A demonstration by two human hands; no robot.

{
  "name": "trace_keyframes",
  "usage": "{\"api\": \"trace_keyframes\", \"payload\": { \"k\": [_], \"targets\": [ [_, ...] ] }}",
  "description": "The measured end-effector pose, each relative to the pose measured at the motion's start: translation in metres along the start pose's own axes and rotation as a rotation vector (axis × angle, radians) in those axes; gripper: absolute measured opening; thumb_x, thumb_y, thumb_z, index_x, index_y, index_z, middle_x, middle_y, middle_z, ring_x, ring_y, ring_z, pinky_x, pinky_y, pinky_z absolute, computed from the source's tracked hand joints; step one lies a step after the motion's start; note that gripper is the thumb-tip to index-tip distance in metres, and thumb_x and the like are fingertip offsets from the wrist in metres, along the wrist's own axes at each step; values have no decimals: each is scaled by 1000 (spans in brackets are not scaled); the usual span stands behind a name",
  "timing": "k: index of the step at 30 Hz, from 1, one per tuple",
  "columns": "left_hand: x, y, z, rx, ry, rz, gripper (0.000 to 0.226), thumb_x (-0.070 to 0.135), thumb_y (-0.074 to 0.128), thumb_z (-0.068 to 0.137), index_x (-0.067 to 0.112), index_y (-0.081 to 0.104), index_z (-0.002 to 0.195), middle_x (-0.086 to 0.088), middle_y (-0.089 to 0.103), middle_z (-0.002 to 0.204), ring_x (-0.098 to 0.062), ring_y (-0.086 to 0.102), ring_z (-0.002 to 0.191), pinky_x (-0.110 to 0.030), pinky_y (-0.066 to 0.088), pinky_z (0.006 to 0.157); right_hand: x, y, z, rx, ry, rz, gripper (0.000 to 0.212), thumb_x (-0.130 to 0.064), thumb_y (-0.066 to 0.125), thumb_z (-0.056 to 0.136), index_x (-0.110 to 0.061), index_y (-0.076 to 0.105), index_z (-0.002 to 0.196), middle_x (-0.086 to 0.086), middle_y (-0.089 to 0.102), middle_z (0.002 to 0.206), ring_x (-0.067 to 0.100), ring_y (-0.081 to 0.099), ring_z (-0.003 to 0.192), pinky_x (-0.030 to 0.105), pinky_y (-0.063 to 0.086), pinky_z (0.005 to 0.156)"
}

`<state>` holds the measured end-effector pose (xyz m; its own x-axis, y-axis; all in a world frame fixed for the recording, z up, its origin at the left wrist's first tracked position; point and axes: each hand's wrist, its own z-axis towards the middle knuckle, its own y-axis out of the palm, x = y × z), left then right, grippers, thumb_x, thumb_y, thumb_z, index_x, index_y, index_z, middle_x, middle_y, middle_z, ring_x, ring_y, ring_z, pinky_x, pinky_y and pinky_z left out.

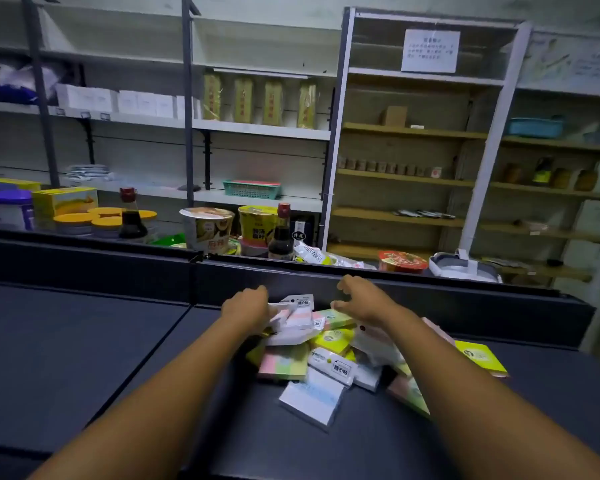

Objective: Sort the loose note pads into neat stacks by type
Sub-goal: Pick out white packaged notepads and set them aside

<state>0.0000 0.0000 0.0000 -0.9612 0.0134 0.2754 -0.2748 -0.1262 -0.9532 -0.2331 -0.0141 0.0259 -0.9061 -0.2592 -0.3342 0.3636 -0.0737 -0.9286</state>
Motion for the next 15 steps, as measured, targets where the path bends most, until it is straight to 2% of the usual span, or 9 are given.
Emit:
{"api": "trace_keyframes", "payload": {
  "k": [5,9,15],
  "targets": [
    [-14,22,8,10,-21,-178,56,49,61,90,17,48,135,-12,55,132,-32,49,123,-42,47,96,-3,8,10,22,-1,-22,47,-37,62,92,-13,50,132,7,52,135,24,52,121,42,46,101],
    [-19,41,10,56,-62,-246,59,54,60,89,18,50,134,-15,54,130,-35,44,121,-40,43,93,-4,16,14,52,-19,-31,44,-36,62,93,-14,51,130,7,54,133,23,51,121,41,44,101],
    [-26,62,9,216,-84,-494,57,51,72,81,24,56,129,-10,59,125,-30,48,120,-40,44,96,-5,24,19,83,-50,-34,43,-34,62,93,-15,51,130,5,54,133,21,51,122,39,43,102]
  ]
}}
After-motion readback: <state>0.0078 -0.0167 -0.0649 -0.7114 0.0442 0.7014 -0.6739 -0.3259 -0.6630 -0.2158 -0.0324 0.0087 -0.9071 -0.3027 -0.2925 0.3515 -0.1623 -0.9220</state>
